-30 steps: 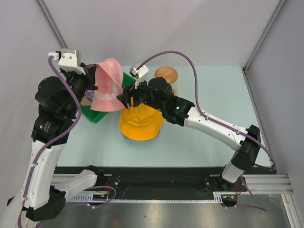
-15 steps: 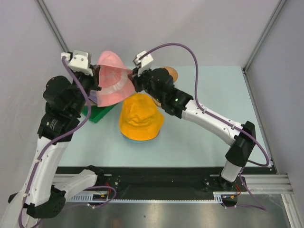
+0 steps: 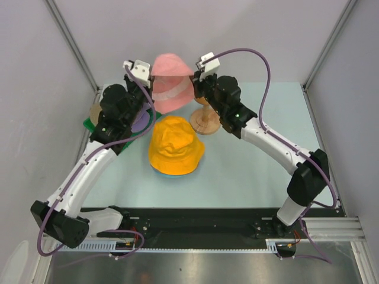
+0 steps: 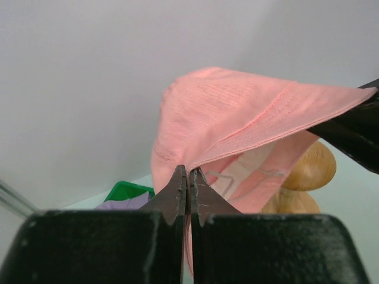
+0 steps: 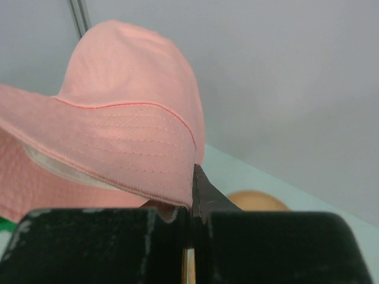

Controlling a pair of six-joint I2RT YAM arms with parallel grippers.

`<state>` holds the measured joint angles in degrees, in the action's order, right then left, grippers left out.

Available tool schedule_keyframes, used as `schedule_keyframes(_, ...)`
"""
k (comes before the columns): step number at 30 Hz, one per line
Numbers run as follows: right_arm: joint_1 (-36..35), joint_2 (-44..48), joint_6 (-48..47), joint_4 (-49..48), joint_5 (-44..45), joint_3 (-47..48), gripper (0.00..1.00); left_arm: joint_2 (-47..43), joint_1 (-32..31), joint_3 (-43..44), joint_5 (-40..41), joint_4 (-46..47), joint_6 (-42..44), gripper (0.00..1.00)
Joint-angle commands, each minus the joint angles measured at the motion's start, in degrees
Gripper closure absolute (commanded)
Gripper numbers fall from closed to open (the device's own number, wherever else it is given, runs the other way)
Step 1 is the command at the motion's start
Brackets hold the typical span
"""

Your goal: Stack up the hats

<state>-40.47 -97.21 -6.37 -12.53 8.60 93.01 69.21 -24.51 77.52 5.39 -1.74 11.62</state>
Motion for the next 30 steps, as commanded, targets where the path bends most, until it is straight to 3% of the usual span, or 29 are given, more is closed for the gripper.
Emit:
schedule_keyframes(1,-1.5,8.2,-4.3,-7.8,3.4,-9.9,1.00,-3.5,0.6,-9.6,1.2,9.2,1.7,1.00)
schedule_keyframes(5,-5.6,14.8,-4.6,-9.4,6.4,-18.1,1.00,-10.4,0.5,-20.7,2.7,13.5,0.8,1.00)
schedule_keyframes(9,-10.3,19.6,-5.2,-7.6,11.0,-21.4,1.00,-15.3,0.5,-26.2,4.4,13.9,0.9,1.00)
schedule_keyframes(10,-12.0,20.0,-5.3,-7.7,11.9,-22.9,1.00,-16.0,0.5,-26.6,4.4,13.2,0.6,0.86)
schedule_keyframes(12,-13.6,20.9,-5.6,-7.2,14.3,-24.2,1.00,-17.7,0.5,-27.7,4.7,10.4,-1.0,0.76)
schedule_keyframes(13,-14.4,21.2,-5.6,-7.2,15.1,-24.8,1.00,-18.2,0.5,-27.9,5.2,9.0,-1.9,0.66)
schedule_keyframes(16,-17.8,21.6,-5.5,-7.9,17.4,-27.5,1.00,-20.4,0.6,-27.6,7.1,0.5,-7.5,0.31)
schedule_keyframes(22,-24.7,19.9,-6.2,-8.7,22.1,-29.9,1.00,-31.4,0.6,-29.0,2.6,-18.8,-21.8,0.09)
schedule_keyframes(30,-31.7,18.5,-6.8,-11.8,34.5,-34.4,1.00,-49.2,0.6,-32.0,-11.6,-33.9,-38.9,0.04)
